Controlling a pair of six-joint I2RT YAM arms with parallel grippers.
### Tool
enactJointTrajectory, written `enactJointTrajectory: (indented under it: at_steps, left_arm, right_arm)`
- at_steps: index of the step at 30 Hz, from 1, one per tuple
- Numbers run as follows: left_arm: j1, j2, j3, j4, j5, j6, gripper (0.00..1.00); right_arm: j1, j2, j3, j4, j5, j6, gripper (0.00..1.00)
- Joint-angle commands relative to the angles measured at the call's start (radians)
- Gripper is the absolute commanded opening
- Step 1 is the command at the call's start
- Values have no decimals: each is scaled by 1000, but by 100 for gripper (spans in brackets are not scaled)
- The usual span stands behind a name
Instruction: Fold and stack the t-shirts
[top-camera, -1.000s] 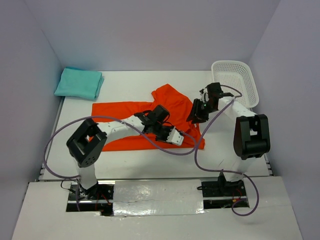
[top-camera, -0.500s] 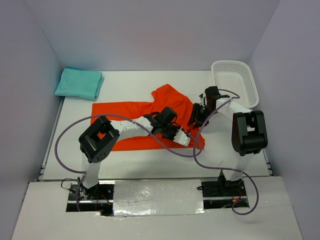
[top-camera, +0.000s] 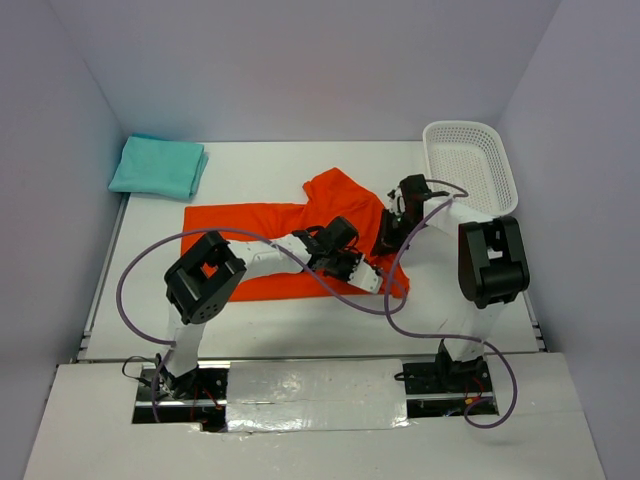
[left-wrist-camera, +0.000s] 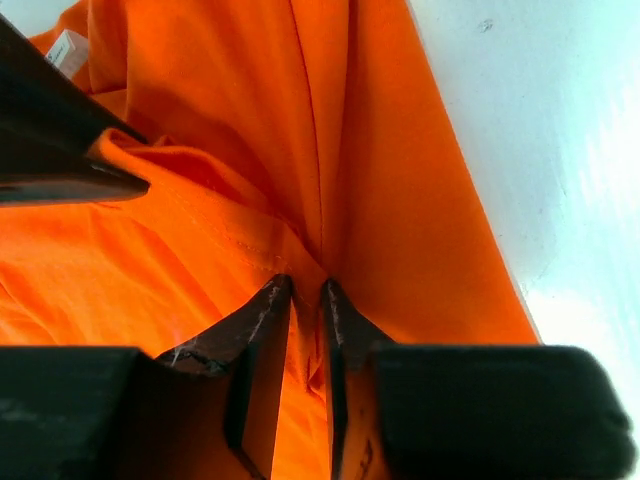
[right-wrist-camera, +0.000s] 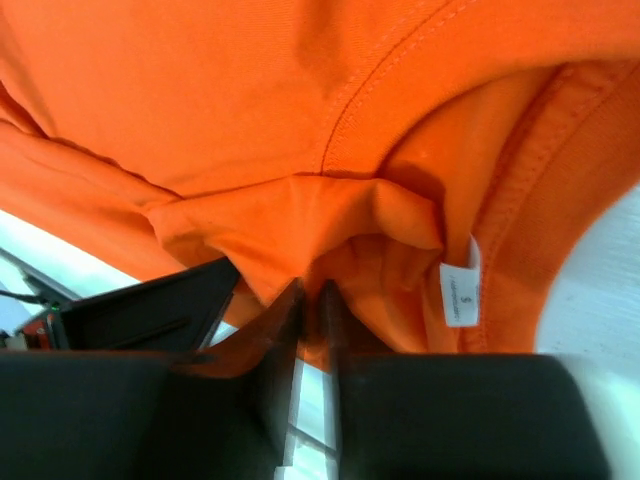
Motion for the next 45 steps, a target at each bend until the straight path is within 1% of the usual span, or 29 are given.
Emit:
enactJointTrajectory:
  at_steps: [1,3,4,5,7,11,14,17,20,21,23,24,25,26,27,28,29,31,32,33,34,35,36,37,39,40,43,45]
  left_arm:
    - [-3,-12,14,-9,2,-24,31]
    - [-1,-27,19,-32,19,-47,34]
    - [3,-30,26,-45,45,-53,36]
    - [12,-36,46,-71,60,-76,40]
    - [23,-38,68,-99,111,-93,42]
    - [45,-42,109,-156,160,-108,45]
    - [46,-58,100,-157,180,-105,47]
    - [48,-43,102,-115,150,-137,48]
    - [48,-6,131,-101,114,-179,47]
    - [51,2,140,-105,116,-183,47]
    - [62,17,155,-107,130,-202,44]
    - [66,20,157,-102,137,-208,42]
    - [71,23,155,-92,130,-219,38]
    - [74,30,157,-66,116,-251,27]
    - [78,36,171,-61,98,-265,21]
    - [89,40,180,-62,96,-278,6]
    - [95,51,187,-68,94,-310,1]
    - [114,60,209,-99,120,-318,0]
    - [117,57,209,-139,142,-299,1]
    - [124,50,198,-159,174,-276,4]
    - [124,25,189,-171,235,-225,19]
    - [124,11,175,-177,251,-199,27]
    - [123,-1,148,-171,258,-177,31]
    - [111,-16,137,-165,237,-147,38]
    - [95,-15,128,-179,217,-93,41]
    - [82,-10,123,-158,203,-84,42]
    - [69,26,146,-122,165,-111,42]
    - [66,45,180,-139,177,-119,42]
  right_arm:
    - [15,28,16,33,-47,-1,14]
    - [7,40,19,36,-71,3,3]
    - [1,40,22,47,-93,9,0]
    - [-14,36,25,58,-122,20,0]
    - [-26,28,30,84,-183,57,0]
    - [-31,25,80,58,-185,57,0]
    - [-45,40,95,61,-191,74,1]
    - [-59,59,103,78,-192,103,2]
    - [-62,83,108,99,-205,128,6]
    - [-62,89,108,107,-208,134,10]
    - [-66,100,103,122,-206,160,15]
    - [-71,103,103,137,-206,169,21]
    - [-74,106,102,144,-208,175,24]
    - [-74,114,105,144,-208,180,25]
    - [-76,119,108,142,-209,181,29]
    - [-76,123,112,141,-208,180,31]
    - [-76,125,114,139,-203,181,31]
    - [-77,125,112,140,-196,184,32]
    - [-79,126,111,145,-192,187,32]
    - [-85,126,111,148,-191,197,32]
    - [-88,128,106,151,-189,203,32]
    - [-91,128,103,160,-192,206,35]
    - [-94,129,103,160,-191,209,37]
    - [-96,128,105,160,-189,212,38]
    - [-97,131,108,162,-191,212,39]
    - [-97,134,111,164,-197,215,39]
    - [-97,139,108,165,-194,212,39]
    - [-96,133,105,160,-186,210,39]
